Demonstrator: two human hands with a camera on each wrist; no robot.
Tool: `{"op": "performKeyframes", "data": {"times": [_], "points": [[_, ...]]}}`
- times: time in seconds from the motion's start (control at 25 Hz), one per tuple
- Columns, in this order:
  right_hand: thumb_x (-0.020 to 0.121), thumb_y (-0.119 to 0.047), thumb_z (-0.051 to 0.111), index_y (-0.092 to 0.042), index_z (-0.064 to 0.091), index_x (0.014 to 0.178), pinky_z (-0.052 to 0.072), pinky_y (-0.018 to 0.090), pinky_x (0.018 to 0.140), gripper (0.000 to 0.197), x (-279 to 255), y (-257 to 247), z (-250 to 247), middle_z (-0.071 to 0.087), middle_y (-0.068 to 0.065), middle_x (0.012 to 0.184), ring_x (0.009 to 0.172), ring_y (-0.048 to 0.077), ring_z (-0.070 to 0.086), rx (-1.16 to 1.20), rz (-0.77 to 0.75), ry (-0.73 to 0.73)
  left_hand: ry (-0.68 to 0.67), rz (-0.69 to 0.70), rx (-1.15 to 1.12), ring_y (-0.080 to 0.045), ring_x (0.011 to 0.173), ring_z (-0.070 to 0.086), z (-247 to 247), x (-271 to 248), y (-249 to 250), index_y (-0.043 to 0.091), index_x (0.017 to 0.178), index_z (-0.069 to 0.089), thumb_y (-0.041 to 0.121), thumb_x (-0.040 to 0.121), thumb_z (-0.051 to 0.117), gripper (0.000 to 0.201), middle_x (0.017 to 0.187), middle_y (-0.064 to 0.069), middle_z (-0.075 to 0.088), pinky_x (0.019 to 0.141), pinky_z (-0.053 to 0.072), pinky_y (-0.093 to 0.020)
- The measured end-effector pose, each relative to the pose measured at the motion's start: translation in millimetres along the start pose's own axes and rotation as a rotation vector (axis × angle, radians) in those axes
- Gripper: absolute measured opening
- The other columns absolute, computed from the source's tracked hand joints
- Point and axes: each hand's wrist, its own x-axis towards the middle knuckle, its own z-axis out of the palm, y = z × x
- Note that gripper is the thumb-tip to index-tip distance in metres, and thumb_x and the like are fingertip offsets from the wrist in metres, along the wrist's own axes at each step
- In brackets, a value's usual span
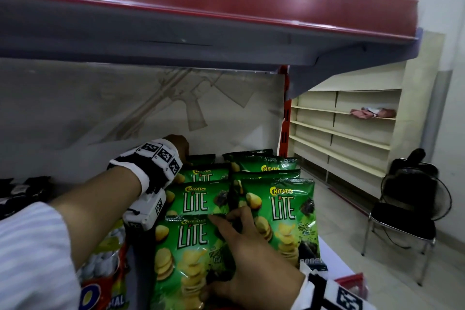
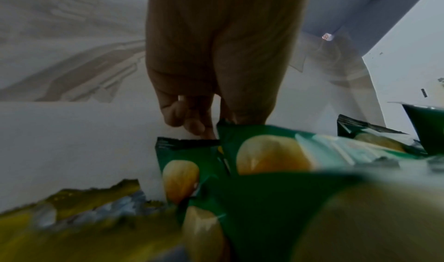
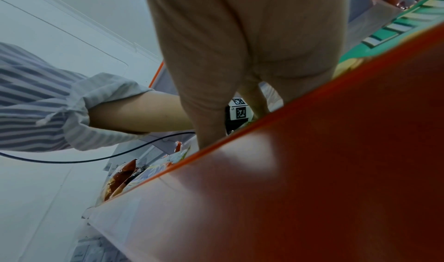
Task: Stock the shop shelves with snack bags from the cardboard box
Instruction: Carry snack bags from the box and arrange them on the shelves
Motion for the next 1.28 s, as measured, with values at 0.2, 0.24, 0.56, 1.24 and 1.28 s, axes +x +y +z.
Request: {"op": "performKeyframes", "data": {"times": [0.2, 0.24, 0.56, 1.24, 1.28], "points": [[0.072, -0.042, 0.077, -0.038, 0.013, 0.146, 0.035, 0.034, 0.110, 0.098, -1, -2, 1, 0.005, -0.008, 0.137, 0.123, 0.032, 0.049, -0.007, 0.001, 0.004, 0.100, 0.107, -0.173, -0.026, 0.098, 0.057, -5, -3, -3, 0.010, 0.099, 0.058, 0.045, 0.084, 0.065, 0.040, 0.116, -0.013, 0.060, 0.074, 0.039, -0.028], [0.072, -0.043, 0.077, -0.039, 0.013, 0.146, 0.036, 0.034, 0.110, 0.097, -1, -2, 2, 0.005, -0.008, 0.136, 0.122, 0.032, 0.050, -0.004, 0.000, 0.002, 0.088, 0.110, -0.188, -0.026, 0.102, 0.057, -8, -8, -1, 0.010, 0.104, 0.059, 0.046, 0.083, 0.066, 0.042, 0.118, -0.012, 0.060, 0.077, 0.040, -0.028], [0.073, -0.038, 0.075, -0.030, 0.020, 0.143, 0.041, 0.041, 0.104, 0.089, -1, -6, 4, 0.002, -0.010, 0.149, 0.127, 0.034, 0.045, -0.009, -0.034, 0.013, 0.011, 0.194, -0.375, -0.018, 0.091, 0.057, -20, -24, -5, 0.019, 0.093, 0.061, 0.048, 0.075, 0.074, 0.037, 0.088, 0.005, 0.058, 0.065, 0.041, -0.017], [0.079, -0.034, 0.066, -0.013, 0.026, 0.135, 0.046, 0.036, 0.082, 0.072, 5, -24, -1, 0.022, 0.004, 0.145, 0.117, 0.030, 0.047, -0.439, -0.034, 0.091, -0.204, 0.264, 0.041, -0.020, 0.107, 0.045, -18, -60, 3, 0.030, 0.113, 0.037, 0.061, 0.052, 0.082, 0.082, 0.118, 0.001, 0.039, 0.090, 0.042, -0.036], [0.079, -0.033, 0.067, -0.013, 0.027, 0.134, 0.046, 0.037, 0.084, 0.072, 6, -24, -2, 0.027, 0.004, 0.141, 0.119, 0.029, 0.045, -0.441, -0.037, 0.088, -0.204, 0.265, 0.024, -0.021, 0.105, 0.046, -17, -62, 5, 0.028, 0.114, 0.037, 0.056, 0.052, 0.084, 0.082, 0.117, 0.000, 0.037, 0.087, 0.044, -0.035]]}}
